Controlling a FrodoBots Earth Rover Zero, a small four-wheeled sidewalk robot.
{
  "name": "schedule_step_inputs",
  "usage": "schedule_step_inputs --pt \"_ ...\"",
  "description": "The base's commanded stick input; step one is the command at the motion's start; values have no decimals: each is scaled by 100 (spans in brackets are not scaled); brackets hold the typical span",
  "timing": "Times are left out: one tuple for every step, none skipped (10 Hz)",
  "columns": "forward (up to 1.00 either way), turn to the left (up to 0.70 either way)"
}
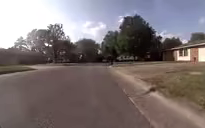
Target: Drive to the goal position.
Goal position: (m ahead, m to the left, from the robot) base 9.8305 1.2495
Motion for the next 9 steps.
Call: schedule_step_inputs --pt "85 2" --pt "85 2" --pt "85 2" --pt "85 2" --pt "85 2" --pt "85 2" --pt "85 2" --pt "85 2" --pt "85 2"
